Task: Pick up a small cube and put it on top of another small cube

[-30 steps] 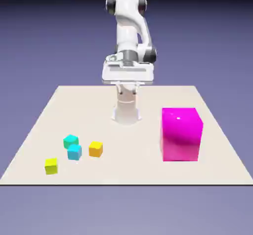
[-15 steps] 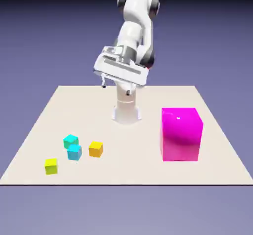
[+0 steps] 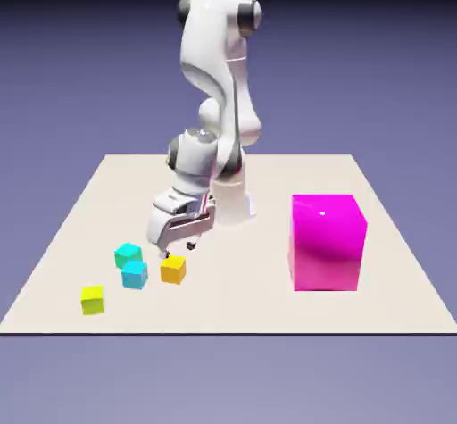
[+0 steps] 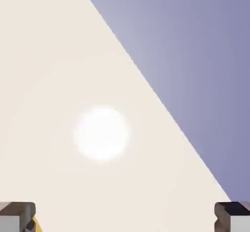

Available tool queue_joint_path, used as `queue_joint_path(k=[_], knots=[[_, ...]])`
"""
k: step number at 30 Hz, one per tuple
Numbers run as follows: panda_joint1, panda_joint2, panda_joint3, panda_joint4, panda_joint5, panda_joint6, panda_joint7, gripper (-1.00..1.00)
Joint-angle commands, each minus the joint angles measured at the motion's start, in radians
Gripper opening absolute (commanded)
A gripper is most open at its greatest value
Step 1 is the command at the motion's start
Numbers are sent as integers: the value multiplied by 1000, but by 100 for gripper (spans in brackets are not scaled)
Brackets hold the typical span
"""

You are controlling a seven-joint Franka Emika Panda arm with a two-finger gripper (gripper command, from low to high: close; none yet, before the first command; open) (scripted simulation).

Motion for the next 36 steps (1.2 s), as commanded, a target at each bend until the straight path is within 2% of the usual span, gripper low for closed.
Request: queue_joint_path(k=[1, 18, 36], knots=[[-36, 33, 24, 2, -27, -17, -39, 0], [-646, 585, 416, 32, -487, -312, -708, 0], [-1095, 1131, 606, -152, -1034, -666, -1491, 0]])
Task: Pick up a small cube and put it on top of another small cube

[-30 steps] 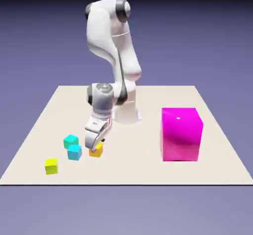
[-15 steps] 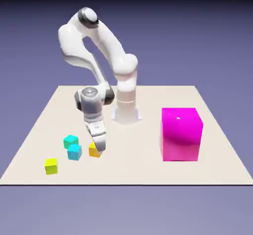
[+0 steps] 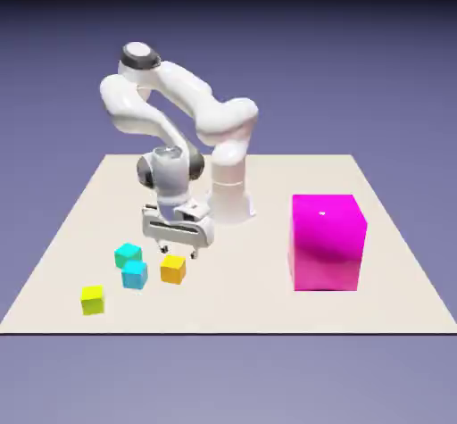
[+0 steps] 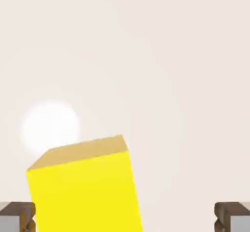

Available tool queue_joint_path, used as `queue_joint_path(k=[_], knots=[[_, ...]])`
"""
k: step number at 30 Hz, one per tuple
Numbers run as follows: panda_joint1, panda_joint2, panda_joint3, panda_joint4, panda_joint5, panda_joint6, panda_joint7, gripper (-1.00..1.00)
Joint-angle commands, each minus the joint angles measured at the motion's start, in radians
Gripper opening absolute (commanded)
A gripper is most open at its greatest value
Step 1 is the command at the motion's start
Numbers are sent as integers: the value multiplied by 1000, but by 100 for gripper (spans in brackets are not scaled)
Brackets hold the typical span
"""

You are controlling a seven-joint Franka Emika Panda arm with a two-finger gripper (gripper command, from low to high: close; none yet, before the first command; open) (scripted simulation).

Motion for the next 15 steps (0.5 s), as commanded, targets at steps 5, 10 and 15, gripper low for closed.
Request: queue_joint_path(k=[5, 10, 15], knots=[[-19, 13, -51, -12, -127, 3, -19, 0], [76, 48, -214, 52, -278, 35, 28, 0], [13, 25, -106, 9, -178, 14, -3, -100]])
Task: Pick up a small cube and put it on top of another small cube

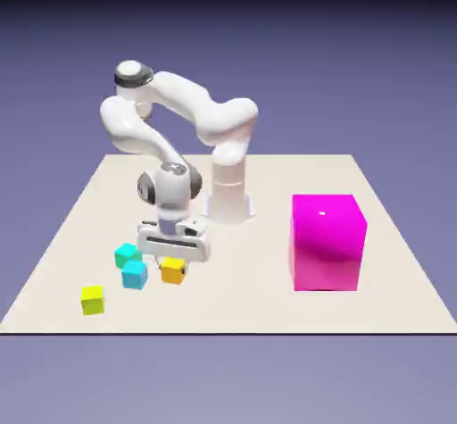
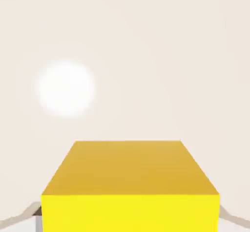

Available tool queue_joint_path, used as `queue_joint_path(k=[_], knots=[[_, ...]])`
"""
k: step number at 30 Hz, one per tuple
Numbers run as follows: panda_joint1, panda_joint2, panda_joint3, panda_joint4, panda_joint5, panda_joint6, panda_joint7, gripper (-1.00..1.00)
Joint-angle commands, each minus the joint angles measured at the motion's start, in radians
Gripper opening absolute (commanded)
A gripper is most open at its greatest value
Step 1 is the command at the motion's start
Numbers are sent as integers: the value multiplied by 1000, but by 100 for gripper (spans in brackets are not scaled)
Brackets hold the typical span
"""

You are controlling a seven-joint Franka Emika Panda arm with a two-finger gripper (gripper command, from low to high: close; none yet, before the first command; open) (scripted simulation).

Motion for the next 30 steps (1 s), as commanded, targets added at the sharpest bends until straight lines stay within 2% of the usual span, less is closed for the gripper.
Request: queue_joint_path(k=[1, 4, 30], knots=[[-21, -8, 36, -14, 36, -6, -11, -100], [-69, -25, 128, -39, 126, -27, -59, -100], [187, 112, 190, 569, 415, -197, -1189, -100]])
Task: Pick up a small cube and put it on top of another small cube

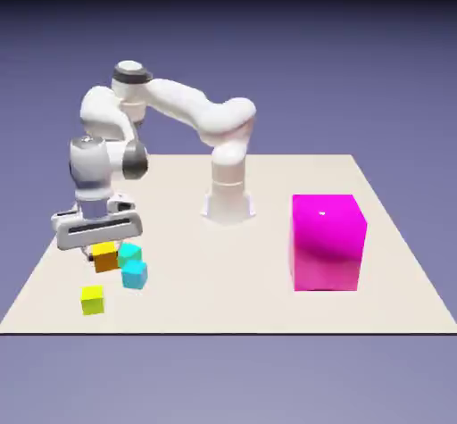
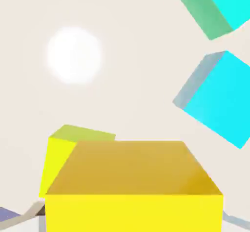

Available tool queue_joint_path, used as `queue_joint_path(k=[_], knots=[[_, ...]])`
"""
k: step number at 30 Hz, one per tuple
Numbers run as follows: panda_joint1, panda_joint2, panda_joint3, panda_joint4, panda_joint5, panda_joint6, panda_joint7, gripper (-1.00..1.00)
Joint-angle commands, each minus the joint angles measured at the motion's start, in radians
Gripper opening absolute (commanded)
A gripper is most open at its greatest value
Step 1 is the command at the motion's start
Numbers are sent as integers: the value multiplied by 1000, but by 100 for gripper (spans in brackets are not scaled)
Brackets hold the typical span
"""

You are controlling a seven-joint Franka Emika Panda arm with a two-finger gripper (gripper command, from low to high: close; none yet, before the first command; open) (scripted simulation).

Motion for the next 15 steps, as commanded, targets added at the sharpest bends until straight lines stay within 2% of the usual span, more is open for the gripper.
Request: queue_joint_path(k=[1, 6, 12, 13, 15], knots=[[10, 5, 2, 23, 14, -7, -44, -100], [41, 22, 10, 98, 49, -28, -183, -100], [115, -45, -181, 118, 34, 168, -180, -100], [115, -45, -181, 118, 34, 168, -180, 100], [101, -33, -145, 114, 37, 131, -181, 100]])
